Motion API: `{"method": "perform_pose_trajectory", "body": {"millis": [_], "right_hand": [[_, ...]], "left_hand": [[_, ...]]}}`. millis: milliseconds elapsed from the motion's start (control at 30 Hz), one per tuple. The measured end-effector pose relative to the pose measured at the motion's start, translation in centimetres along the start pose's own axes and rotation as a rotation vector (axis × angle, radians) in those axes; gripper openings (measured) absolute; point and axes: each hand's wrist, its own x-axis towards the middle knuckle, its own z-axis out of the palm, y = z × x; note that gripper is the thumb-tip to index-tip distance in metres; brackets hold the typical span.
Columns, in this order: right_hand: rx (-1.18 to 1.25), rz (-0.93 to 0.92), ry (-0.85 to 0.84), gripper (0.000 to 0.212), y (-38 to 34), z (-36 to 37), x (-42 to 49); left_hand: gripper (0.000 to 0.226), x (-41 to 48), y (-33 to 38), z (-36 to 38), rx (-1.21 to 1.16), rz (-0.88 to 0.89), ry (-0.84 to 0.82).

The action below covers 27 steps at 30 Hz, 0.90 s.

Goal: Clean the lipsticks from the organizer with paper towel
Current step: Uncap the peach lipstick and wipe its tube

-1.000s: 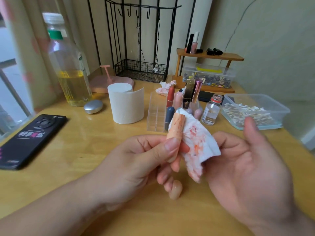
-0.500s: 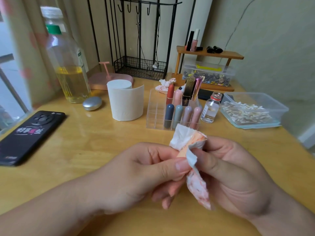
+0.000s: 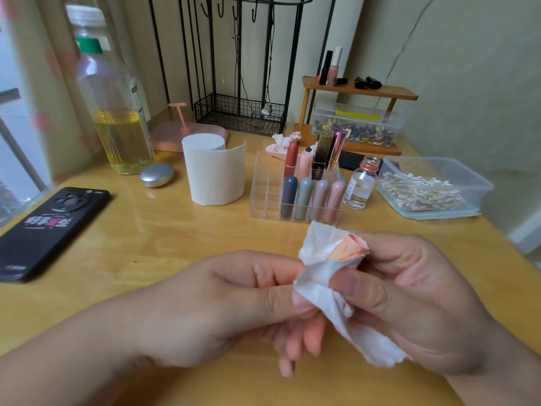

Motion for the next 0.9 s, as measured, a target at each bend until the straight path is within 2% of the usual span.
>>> {"method": "perform_pose_trajectory", "body": {"millis": [67, 133, 233, 300, 367, 433, 500, 567, 633, 667, 700, 767, 833, 900], "right_hand": [[-0.015, -0.007, -0.001, 0.026, -0.1, -0.1, -0.1], [-0.065, -0.029, 0.064, 0.025, -0.2, 0.0, -0.1], [-0.243, -0.14, 0.202, 0.01, -0.1, 0.5, -0.1], [-0.37, -0.219, 0.236, 0.009, 0.0, 1.0, 0.0], [-0.401, -0.257, 0.238, 0.009, 0.0, 1.1, 0.0], [-0.331, -0.243, 0.198, 0.01, -0.3, 1.1, -0.2], [-0.203, -0.2, 0.117, 0.014, -0.6, 1.0, -0.5], [-0.056, -0.156, 0.031, 0.017, -0.7, 1.0, -0.3], [0.07, -0.119, -0.03, 0.019, -0.6, 1.0, -0.2], [0.091, -0.103, -0.038, 0.019, -0.6, 0.9, -0.2], [0.078, -0.097, -0.034, 0.02, -0.5, 0.7, -0.3], [0.057, -0.103, 0.002, 0.019, -0.3, 0.6, -0.3], [0.019, -0.111, 0.082, 0.017, 0.0, 0.8, -0.1], [-0.11, -0.126, 0.223, 0.02, 0.3, 0.9, 0.0]], "left_hand": [[0.023, 0.0, 0.1, 0.1, 0.151, 0.014, 0.07], [0.022, -0.1, 0.1, 0.7, 0.385, 0.075, 0.233], [0.024, -0.1, -0.1, 1.9, 0.764, 0.239, 0.454], [0.025, -0.2, -0.2, 2.3, 1.024, 0.348, 0.561], [0.022, -0.2, -0.3, 2.5, 0.962, 0.359, 0.604], [0.016, -0.2, -0.1, 2.1, 0.622, 0.279, 0.559], [0.021, -0.3, 0.4, 1.4, 0.296, 0.184, 0.336], [0.046, -0.2, 0.8, 1.1, 0.055, 0.109, 0.097], [0.045, -0.1, 0.7, 1.0, -0.086, 0.054, -0.026], [0.042, 0.0, 0.6, 1.1, -0.108, 0.046, -0.03], [0.041, 0.1, 0.4, 1.2, -0.102, 0.044, -0.002], [0.032, 0.1, 0.2, 1.6, 0.05, 0.097, 0.159], [0.023, 0.0, 0.1, 2.2, 0.338, 0.187, 0.378], [0.014, -0.3, -0.1, 2.7, 0.736, 0.316, 0.561]]}}
